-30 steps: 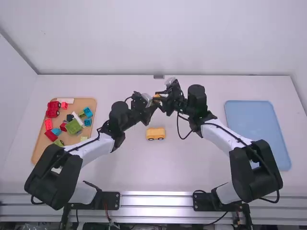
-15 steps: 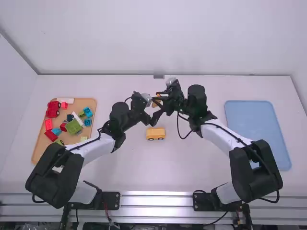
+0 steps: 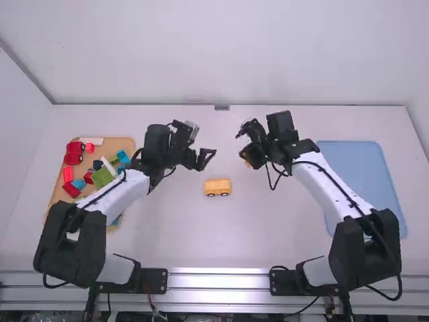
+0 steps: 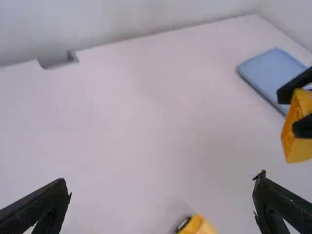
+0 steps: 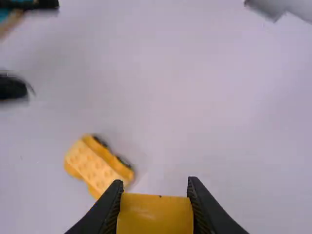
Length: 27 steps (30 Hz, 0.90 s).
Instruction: Assemble lego blocks to make yellow taxi
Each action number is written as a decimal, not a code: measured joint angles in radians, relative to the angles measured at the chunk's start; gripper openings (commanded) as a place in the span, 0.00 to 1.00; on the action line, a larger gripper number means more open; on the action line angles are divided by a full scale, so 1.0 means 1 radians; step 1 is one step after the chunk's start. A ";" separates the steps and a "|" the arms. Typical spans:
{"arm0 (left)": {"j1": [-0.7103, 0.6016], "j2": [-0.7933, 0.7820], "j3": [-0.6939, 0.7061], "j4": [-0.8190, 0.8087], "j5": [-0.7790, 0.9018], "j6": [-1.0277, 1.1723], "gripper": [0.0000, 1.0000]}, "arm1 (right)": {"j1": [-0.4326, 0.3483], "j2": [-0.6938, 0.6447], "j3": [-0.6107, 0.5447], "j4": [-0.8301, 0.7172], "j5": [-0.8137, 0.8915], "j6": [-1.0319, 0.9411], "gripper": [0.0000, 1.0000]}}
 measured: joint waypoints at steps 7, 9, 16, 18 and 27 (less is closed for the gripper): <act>0.076 0.000 0.167 -0.410 0.219 0.319 0.98 | 0.003 0.107 0.029 -0.115 0.040 -0.298 0.04; 0.100 0.000 0.189 -0.470 0.284 0.400 0.99 | 0.015 0.171 0.029 -0.122 0.077 -0.377 0.02; 0.185 0.000 0.197 -0.483 0.395 0.487 0.99 | 0.129 0.291 0.029 -0.160 0.211 -0.560 0.01; 0.201 0.000 0.197 -0.481 0.423 0.498 0.99 | 0.174 0.311 0.029 -0.161 0.252 -0.602 0.02; 0.205 0.000 0.197 -0.479 0.458 0.502 0.99 | 0.219 0.367 0.029 -0.154 0.334 -0.658 0.16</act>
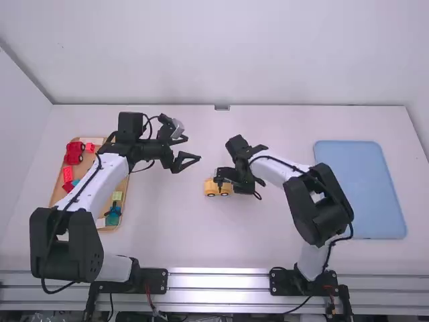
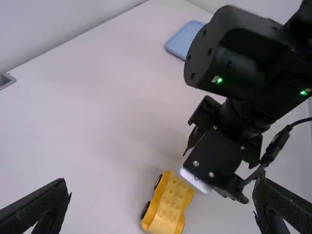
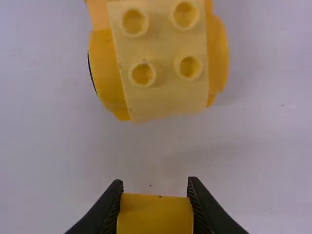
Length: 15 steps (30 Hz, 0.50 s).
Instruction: Assemble lego blocks to make yellow taxi
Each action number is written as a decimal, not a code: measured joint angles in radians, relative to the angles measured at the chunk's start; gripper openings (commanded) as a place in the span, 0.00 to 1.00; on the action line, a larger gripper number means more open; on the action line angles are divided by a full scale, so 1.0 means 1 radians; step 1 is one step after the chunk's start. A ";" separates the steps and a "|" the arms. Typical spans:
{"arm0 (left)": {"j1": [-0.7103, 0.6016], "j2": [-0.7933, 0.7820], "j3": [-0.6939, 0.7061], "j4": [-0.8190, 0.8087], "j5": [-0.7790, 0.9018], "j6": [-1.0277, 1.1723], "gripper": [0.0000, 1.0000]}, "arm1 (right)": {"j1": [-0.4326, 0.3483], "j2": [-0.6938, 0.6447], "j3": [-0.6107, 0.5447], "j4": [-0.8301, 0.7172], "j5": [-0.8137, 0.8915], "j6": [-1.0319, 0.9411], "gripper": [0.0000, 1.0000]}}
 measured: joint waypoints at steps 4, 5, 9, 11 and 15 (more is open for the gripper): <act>0.000 0.000 0.000 0.000 0.001 0.000 0.99 | -0.011 0.041 0.014 -0.013 0.007 0.007 0.27; 0.000 0.000 0.000 0.000 0.001 0.000 0.99 | -0.015 0.054 0.023 -0.014 0.009 0.011 0.33; 0.000 0.000 0.000 -0.002 0.001 0.000 0.99 | -0.027 0.073 0.051 -0.014 0.005 0.024 0.82; 0.000 0.000 0.000 -0.002 0.001 0.000 0.99 | -0.029 0.073 0.060 -0.013 0.003 0.026 0.99; 0.000 0.000 0.000 -0.004 0.001 0.010 0.99 | -0.029 0.073 0.083 -0.024 0.000 0.054 0.99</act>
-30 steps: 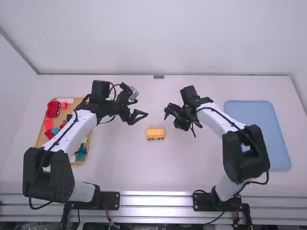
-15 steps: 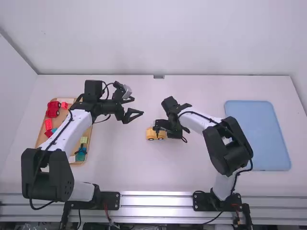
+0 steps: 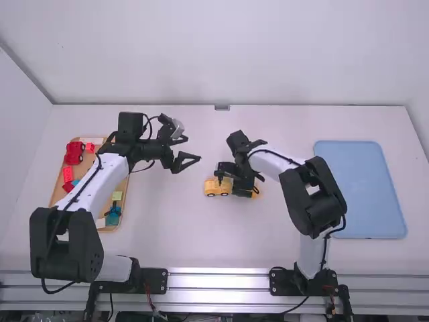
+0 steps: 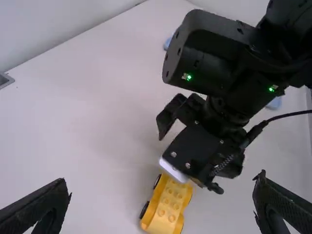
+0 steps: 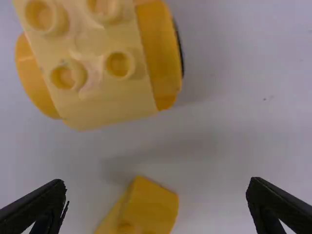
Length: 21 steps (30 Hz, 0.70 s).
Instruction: Assemble lego blocks to make yellow taxi
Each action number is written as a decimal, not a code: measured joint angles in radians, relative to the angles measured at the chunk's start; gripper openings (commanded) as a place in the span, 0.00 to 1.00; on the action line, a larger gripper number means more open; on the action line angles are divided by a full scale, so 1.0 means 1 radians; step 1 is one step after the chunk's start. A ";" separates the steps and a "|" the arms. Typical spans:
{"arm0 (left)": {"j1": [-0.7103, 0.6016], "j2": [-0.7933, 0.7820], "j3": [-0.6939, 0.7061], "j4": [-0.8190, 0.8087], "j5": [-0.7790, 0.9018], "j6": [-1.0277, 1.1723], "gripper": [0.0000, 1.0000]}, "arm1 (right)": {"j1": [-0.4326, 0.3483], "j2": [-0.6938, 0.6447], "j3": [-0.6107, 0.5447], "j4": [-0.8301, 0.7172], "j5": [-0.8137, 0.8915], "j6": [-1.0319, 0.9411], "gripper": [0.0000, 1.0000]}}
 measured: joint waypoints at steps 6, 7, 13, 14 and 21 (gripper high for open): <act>-0.001 0.000 0.000 0.027 -0.069 -0.013 0.99 | -0.008 -0.057 0.052 -0.080 -0.064 0.055 0.99; -0.001 0.000 0.000 0.034 -0.108 -0.032 0.99 | -0.020 -0.098 0.056 -0.088 -0.093 0.060 0.98; -0.001 0.000 0.000 0.048 -0.291 -0.188 0.99 | -0.131 -0.312 0.026 -0.026 -0.228 0.103 0.98; -0.001 0.000 0.000 0.043 -0.320 -0.215 0.99 | -0.169 -0.364 -0.014 0.024 -0.267 0.111 0.99; -0.001 0.000 -0.006 0.027 -0.249 0.024 0.99 | -0.301 -0.450 -0.343 0.373 -0.497 0.130 0.99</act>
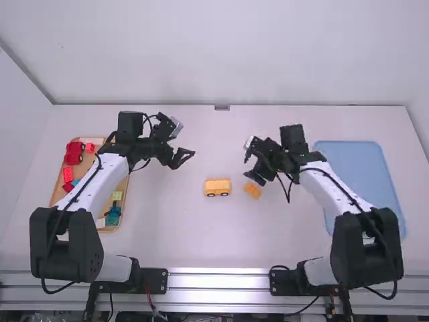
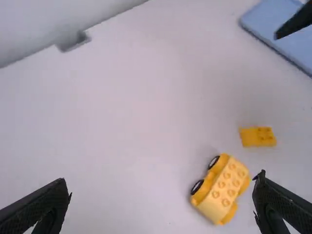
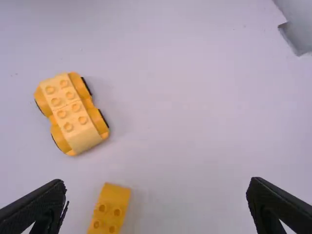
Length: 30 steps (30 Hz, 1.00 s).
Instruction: Assemble lego blocks to make yellow taxi
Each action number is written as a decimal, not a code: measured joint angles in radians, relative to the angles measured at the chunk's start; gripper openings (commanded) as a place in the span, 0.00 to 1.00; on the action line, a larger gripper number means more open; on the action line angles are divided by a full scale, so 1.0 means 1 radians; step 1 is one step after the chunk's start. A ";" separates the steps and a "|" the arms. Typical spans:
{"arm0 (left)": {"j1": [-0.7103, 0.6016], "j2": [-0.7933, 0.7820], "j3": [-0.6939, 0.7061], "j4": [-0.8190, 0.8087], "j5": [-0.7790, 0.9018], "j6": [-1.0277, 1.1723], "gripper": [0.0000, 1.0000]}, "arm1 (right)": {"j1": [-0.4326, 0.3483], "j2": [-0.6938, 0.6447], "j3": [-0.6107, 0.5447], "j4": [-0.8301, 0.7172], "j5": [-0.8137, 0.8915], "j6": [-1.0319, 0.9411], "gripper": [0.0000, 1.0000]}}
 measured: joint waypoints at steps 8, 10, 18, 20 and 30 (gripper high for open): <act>-0.003 0.097 -0.102 0.073 0.204 0.383 0.99 | -0.042 0.015 -0.300 0.452 -0.186 0.077 0.99; -0.006 0.138 -0.110 0.111 0.230 0.414 0.99 | -0.054 0.033 -0.342 0.541 -0.218 0.099 0.99; -0.010 0.266 -0.114 0.251 0.366 0.465 0.99 | -0.101 0.167 -0.481 0.813 -0.264 0.140 0.98; -0.010 0.282 -0.115 0.261 0.392 0.465 0.99 | -0.105 0.206 -0.500 0.866 -0.266 0.143 0.86; -0.010 0.282 -0.116 0.259 0.425 0.465 0.99 | -0.136 0.344 -0.483 0.869 -0.262 0.142 0.52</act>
